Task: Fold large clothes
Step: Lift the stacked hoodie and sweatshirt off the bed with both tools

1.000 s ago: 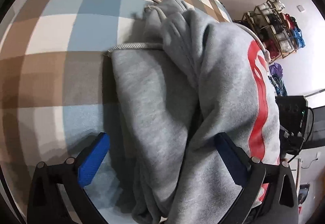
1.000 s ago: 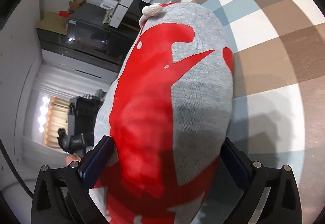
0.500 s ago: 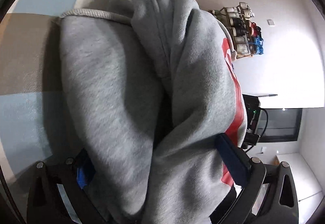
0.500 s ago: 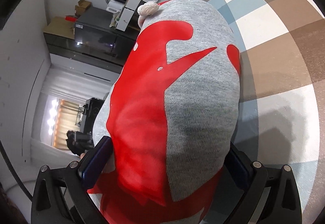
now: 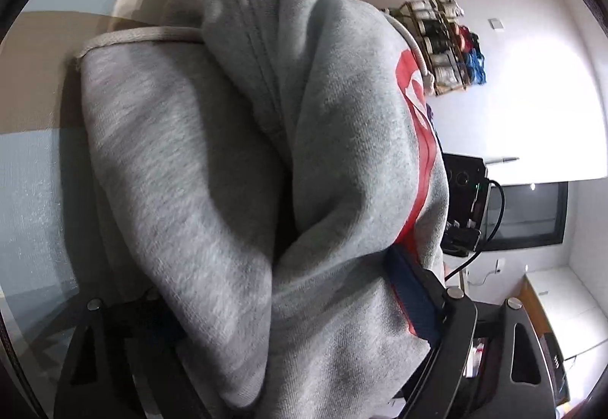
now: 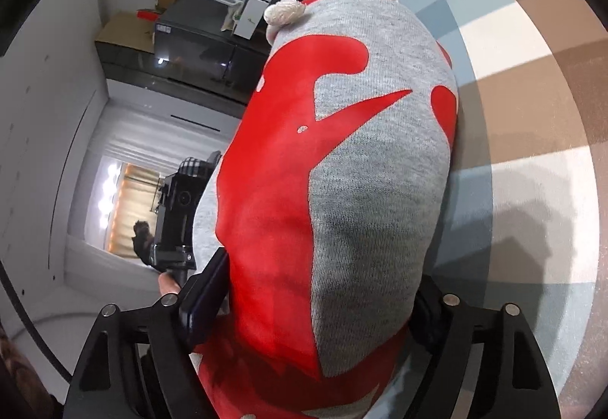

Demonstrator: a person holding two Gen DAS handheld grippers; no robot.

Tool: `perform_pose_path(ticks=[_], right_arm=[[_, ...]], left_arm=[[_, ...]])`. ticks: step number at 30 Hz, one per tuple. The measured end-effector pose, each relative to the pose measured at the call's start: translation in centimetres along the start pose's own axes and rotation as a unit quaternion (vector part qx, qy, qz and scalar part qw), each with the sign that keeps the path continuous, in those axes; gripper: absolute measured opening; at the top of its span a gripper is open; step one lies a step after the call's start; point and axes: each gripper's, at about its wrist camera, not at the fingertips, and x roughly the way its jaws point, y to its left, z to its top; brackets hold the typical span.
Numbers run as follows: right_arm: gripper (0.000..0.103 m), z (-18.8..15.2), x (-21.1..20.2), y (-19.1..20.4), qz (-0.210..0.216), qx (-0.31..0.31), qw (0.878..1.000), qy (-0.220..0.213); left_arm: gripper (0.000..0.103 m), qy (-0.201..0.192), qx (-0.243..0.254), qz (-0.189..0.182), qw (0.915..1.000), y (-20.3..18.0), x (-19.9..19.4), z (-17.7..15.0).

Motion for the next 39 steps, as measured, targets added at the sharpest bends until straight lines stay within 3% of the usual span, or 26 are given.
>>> perform_pose_path(ticks=[3,7,8,9,12,20,24,30,39], right_arm=[[0.098,0.7,1.0,-0.1,-0.008,0.007,1.000,0.012],[0.100,0.9,1.8,-0.2,-0.006,0.005,1.000,0.010],[0.097,0.8,1.6,-0.1,-0.002,0.004,1.000,0.007],[0.088,0.3,1.3,0.0,0.005,0.002,1.000,-0.001],[0.074,-0.5,-0.2,0.2,0.032,0.008,0.999,-0.025],[0.071,-1.2,-1.3,4.5,0.064,-0.048,0.995,-0.051],[0.070,-0.1,-0.4,7.5,0.084,-0.055,0.994,-0.047],[0.070,2.4,2.5,15.3,0.099,-0.108,0.989,-0.036],[0.069,6.9,11.8,28.0,0.172,-0.153,0.973,-0.004]], left_arm=[[0.097,0.011,-0.019,-0.001,0.9998,0.7,0.3,0.7],[0.099,0.004,-0.021,-0.014,0.9997,-0.1,0.4,0.6],[0.099,0.004,-0.023,-0.016,0.9996,-0.3,0.3,0.4],[0.095,0.005,-0.022,-0.017,0.9996,-0.5,0.1,0.3],[0.082,-0.003,-0.008,-0.015,0.9998,-1.7,-1.0,-0.2],[0.079,-0.040,0.016,-0.009,0.9990,-4.5,-5.5,-2.0],[0.079,-0.071,0.022,-0.001,0.9972,-6.0,-9.8,-2.7],[0.079,-0.101,0.015,0.021,0.9945,-7.7,-16.8,-3.5],[0.079,-0.206,0.010,0.071,0.9759,-10.0,-32.1,-6.0]])
